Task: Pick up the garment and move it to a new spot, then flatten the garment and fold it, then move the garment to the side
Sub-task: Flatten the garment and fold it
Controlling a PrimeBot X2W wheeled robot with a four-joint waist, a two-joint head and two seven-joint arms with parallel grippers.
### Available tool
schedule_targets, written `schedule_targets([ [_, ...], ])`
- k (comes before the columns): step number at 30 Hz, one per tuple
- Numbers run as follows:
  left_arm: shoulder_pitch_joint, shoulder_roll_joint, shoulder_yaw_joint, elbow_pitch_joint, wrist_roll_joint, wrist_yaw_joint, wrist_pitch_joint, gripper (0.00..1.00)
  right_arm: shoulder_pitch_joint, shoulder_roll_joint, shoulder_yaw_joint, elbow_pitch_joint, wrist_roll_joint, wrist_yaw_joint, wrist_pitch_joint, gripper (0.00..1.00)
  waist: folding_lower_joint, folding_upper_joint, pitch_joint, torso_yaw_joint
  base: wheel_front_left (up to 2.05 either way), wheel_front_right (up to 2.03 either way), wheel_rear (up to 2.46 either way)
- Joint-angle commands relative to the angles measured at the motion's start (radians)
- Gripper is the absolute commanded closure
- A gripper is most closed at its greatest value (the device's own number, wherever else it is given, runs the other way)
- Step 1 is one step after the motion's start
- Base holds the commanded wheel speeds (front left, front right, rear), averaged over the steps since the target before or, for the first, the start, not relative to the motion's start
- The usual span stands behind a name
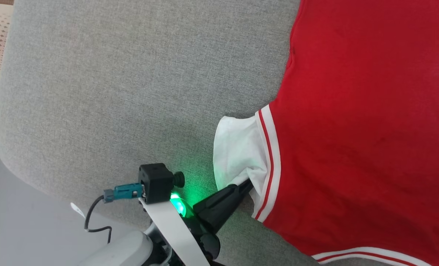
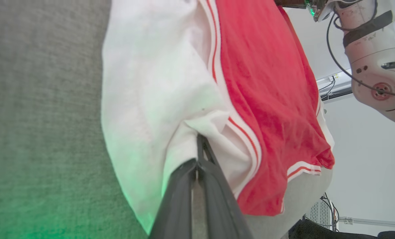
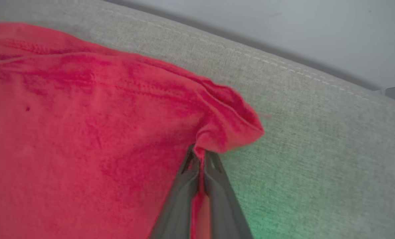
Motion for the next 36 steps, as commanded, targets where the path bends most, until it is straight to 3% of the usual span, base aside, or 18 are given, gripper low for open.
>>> schedule_targets([
  [1, -0.021, -0.004, 0.012, 0.017, 0.005, 0.001, -0.008, 1.0, 0.026, 0.005, 0.017, 0.029, 0.006, 0.0, 0.0, 1.0, -0.0001, 0.0, -0.008, -0.007, 0.0, 0.0, 0.0],
  [8, -0.008, 0.009, 0.041, 0.057, -0.02, 0.003, -0.03, 1.0, 0.057, -0.018, 0.082, -0.016, 0.079, 0.0, -0.09, 1.0, -0.0001, 0.0, -0.091, -0.056, 0.0, 0.0, 0.0],
  [14, 0.017, 0.044, 0.057, 0.07, -0.041, 0.008, -0.031, 1.0, 0.211, -0.095, 0.141, -0.134, 0.206, 0.0, -0.141, 1.0, -0.0001, 0.0, -0.185, -0.111, 0.0, 0.0, 0.0],
  [21, 0.065, 0.099, 0.077, 0.066, -0.067, 0.038, -0.032, 1.0, 0.516, -0.212, 0.184, -0.316, 0.352, 0.0, -0.223, 1.0, -0.0001, 0.0, -0.292, -0.182, 0.0, 0.0, 0.0],
  [27, 0.106, 0.129, 0.091, 0.07, -0.093, 0.055, -0.042, 1.0, 0.824, -0.276, 0.176, -0.448, 0.424, 0.0, -0.322, 1.0, -0.0001, 0.0, -0.358, -0.24, 0.0, 0.0, 0.0],
  [31, 0.123, 0.144, 0.106, 0.079, -0.112, 0.063, -0.055, 1.0, 1.017, -0.289, 0.156, -0.528, 0.436, 0.0, -0.381, 1.0, -0.0001, 0.0, -0.376, -0.27, 0.0, 0.0, 0.0],
  [36, 0.134, 0.151, 0.118, 0.087, -0.121, 0.067, -0.066, 1.0, 1.184, -0.26, 0.139, -0.62, 0.443, 0.0, -0.397, 1.0, -0.0001, 0.0, -0.382, -0.294, 0.0, 0.0, 0.0],
])
